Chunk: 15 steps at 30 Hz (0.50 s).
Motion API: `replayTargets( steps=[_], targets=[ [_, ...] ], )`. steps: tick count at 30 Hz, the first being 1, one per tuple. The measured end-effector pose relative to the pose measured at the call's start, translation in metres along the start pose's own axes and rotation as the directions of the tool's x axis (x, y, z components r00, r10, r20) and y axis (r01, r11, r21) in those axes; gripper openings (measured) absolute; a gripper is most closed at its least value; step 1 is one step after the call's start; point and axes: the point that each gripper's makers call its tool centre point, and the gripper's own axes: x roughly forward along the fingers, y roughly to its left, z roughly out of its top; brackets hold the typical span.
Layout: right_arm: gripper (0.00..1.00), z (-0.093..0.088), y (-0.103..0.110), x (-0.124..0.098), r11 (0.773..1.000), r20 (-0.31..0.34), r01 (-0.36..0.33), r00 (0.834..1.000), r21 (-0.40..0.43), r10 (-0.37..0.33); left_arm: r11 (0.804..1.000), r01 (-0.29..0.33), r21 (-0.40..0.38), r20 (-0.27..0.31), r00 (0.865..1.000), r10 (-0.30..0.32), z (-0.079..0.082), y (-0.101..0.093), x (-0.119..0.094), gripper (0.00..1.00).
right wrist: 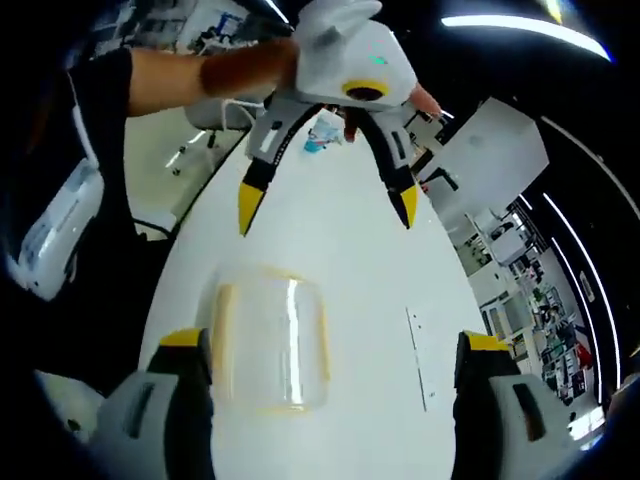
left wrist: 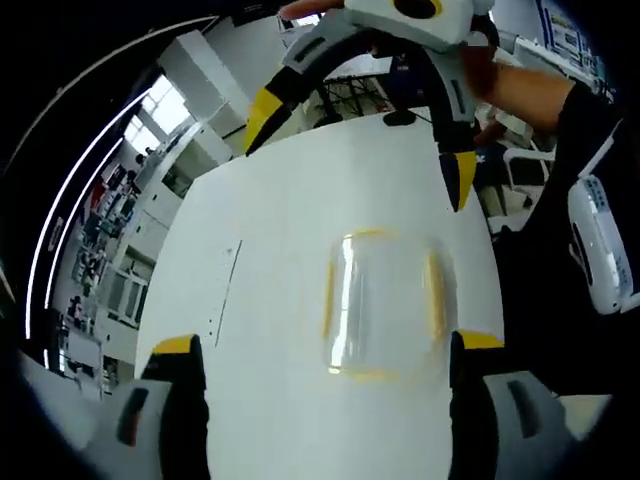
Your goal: Snap each plastic latch of the storage box into its locked position after aligning the lid with the box until every specified latch is closed and the lid sits flush.
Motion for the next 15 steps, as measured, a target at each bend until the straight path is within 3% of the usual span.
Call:
replayTargets(
  steps=[5, 11, 15],
  targets=[
    [1.0, -0.006, -0.006, 0.006, 0.998, -0.06, -0.064, 0.996, 0.023, 0.065, 0.997, 0.065, -0.032, -0.019, 0.998, -0.066, 0.006, 0.005, -0.003, 1.0],
    [1.0, -0.004, -0.007, 0.012, 0.991, -0.111, -0.133, 0.985, 0.033, 0.136, 0.993, 0.104, -0.048, -0.101, 0.989, -0.109, 0.001, 0.013, -0.003, 1.0],
    [1.0, -0.004, -0.012, 0.013, 0.983, -0.136, -0.175, 0.974, 0.054, 0.181, 0.989, 0.133, -0.061, -0.121, 0.983, -0.14, 0.003, 0.015, 0.0, 1.0]
  ],
)
